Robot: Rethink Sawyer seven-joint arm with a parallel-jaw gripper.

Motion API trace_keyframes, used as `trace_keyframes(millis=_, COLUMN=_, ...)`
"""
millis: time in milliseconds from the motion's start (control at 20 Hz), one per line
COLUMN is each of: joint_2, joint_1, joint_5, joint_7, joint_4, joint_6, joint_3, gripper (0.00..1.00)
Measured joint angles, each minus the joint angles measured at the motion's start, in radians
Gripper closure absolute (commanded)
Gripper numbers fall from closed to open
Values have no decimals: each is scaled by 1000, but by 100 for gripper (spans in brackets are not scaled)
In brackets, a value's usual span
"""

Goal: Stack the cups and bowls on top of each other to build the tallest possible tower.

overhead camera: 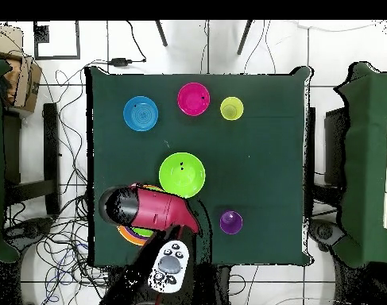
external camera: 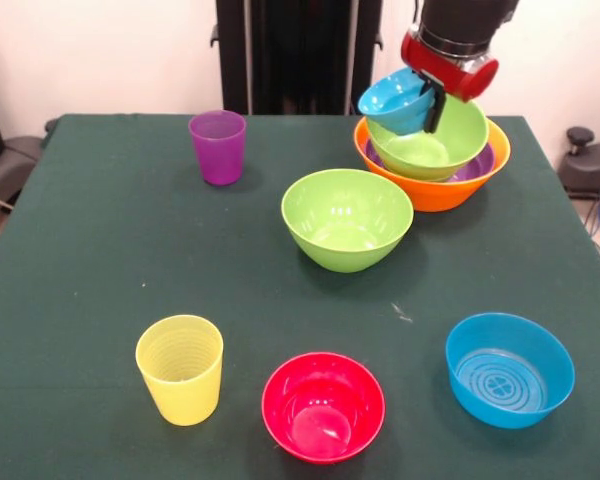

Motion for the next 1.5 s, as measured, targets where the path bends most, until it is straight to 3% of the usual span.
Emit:
trace_keyframes(millis=650, joint_2=9, joint_1=122, joint_5=81, joint_7=32, joint_4=44, joint_6=-109, joint_3=-15, gripper=100)
trace_keyframes(millis=700, joint_2=9, joint_1=146, joint_5=93, joint_7=42, joint_4=44, joint_6=-112, joint_3=-20, gripper=0)
trace_keyframes(millis=1500, joint_2=61, joint_1=164, joint_5=115, joint_7=47, joint_4=33, joint_6=-112, joint_3=-41, gripper=0)
